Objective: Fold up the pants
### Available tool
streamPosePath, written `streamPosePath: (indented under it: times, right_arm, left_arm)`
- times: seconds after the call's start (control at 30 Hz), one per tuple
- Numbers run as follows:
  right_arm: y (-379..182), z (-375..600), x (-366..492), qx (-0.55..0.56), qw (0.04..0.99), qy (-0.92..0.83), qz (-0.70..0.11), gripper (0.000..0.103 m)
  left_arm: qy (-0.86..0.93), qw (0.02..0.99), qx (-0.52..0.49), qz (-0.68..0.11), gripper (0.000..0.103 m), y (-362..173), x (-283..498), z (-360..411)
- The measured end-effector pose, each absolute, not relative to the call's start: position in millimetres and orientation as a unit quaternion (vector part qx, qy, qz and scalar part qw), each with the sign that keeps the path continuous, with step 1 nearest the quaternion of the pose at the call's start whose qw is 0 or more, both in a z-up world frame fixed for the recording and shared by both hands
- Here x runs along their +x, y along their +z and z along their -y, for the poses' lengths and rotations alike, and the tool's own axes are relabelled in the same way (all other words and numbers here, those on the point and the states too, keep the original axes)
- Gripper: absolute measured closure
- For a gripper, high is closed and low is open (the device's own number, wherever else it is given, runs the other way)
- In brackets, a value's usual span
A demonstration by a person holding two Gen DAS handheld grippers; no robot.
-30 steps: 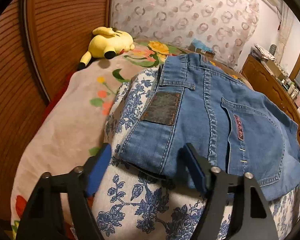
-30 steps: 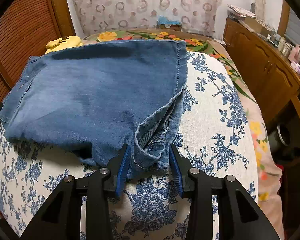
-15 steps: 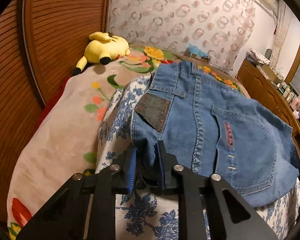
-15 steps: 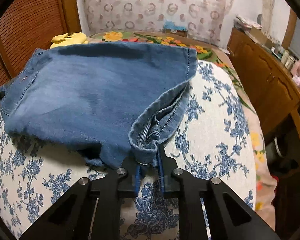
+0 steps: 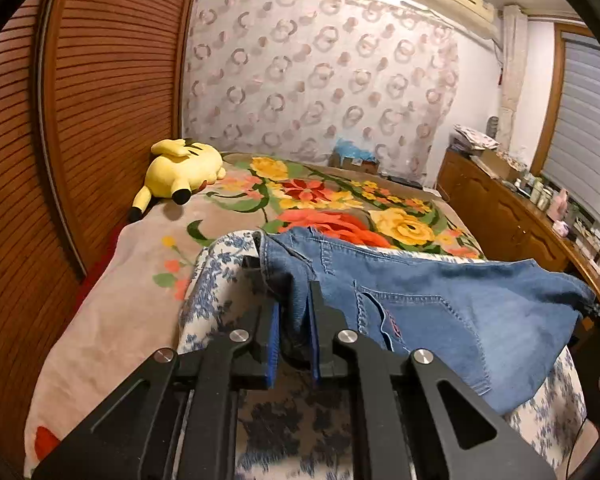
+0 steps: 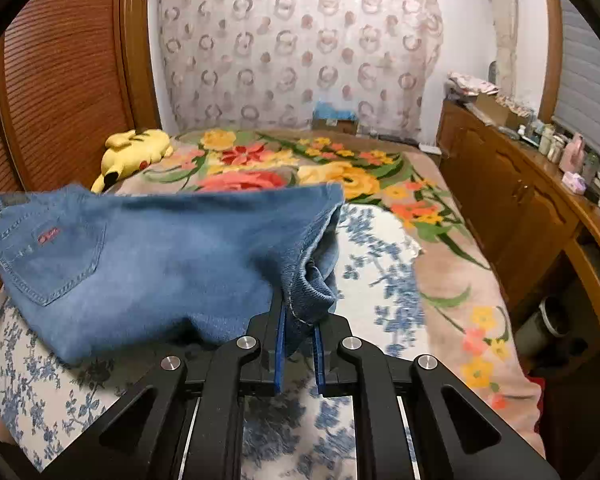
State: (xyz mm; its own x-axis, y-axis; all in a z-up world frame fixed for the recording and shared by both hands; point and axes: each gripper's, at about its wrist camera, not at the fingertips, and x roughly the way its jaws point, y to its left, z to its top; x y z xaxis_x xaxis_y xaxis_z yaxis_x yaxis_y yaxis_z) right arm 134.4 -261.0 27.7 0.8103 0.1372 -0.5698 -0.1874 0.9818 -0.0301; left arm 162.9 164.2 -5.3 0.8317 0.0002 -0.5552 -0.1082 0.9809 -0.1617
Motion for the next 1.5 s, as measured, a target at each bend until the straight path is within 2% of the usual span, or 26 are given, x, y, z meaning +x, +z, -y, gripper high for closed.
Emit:
streamPosePath:
  times: [0.3,0.63,0.93,0.97,1.0,1.03,1.1,1.2,1.3,1.5]
  right_arm:
    - [26.0,273.6,73.3,-0.043,0.947,0.086,-0.306,0.092]
    - [10.3,287.9,97.4,0.020,0.925,0.093,-0.368,0.092]
    - [11.7,299.4,103.0,0.053,0.920,0.089,-0.378,0.091]
    - [11.0,297.1,101.8,0.051,0.921,0.087,-0.377,0.091]
    - [11.0,295.5,101.6,0.047,0.921,0.085,-0.377,0.088]
    - [10.3,292.7,99.9,0.042,0.922,0.079,-0.376,0.087]
    - [8.5,287.8,95.6,0.038,0.923,0.077,-0.375,0.086]
    - [6.8,283.6,91.1,0.033,0.924,0.072,-0.375,0.085]
    - [9.3,286.4,88.1,0.036,0.926,0.071,-0.369,0.076]
    - [13.8,294.8,80.9,0.042,0.930,0.072,-0.357,0.074]
  left_arm:
    - [0.022,0.944,-0.084,-0.318,0.090,-22.0,119.7,-157.0]
    - [0.039,0.920,-0.067,-0.383,0.089,-65.6,122.8,-157.0]
    - [0.035,0.923,-0.066,-0.378,0.072,-59.6,117.7,-156.6]
    - [0.034,0.923,-0.067,-0.377,0.067,-58.4,117.1,-157.1]
    - [0.029,0.924,-0.072,-0.375,0.055,-57.9,116.7,-158.4]
    - [0.023,0.924,-0.077,-0.373,0.050,-57.8,116.5,-159.7]
    - [0.017,0.923,-0.084,-0.375,0.024,-59.2,117.6,-159.8]
    - [0.003,0.922,-0.083,-0.379,0.023,-61.2,122.0,-152.1]
    - [-0.009,0.921,-0.076,-0.382,0.023,-60.9,126.9,-141.1]
    - [-0.022,0.924,-0.060,-0.378,0.023,-56.3,132.9,-122.3]
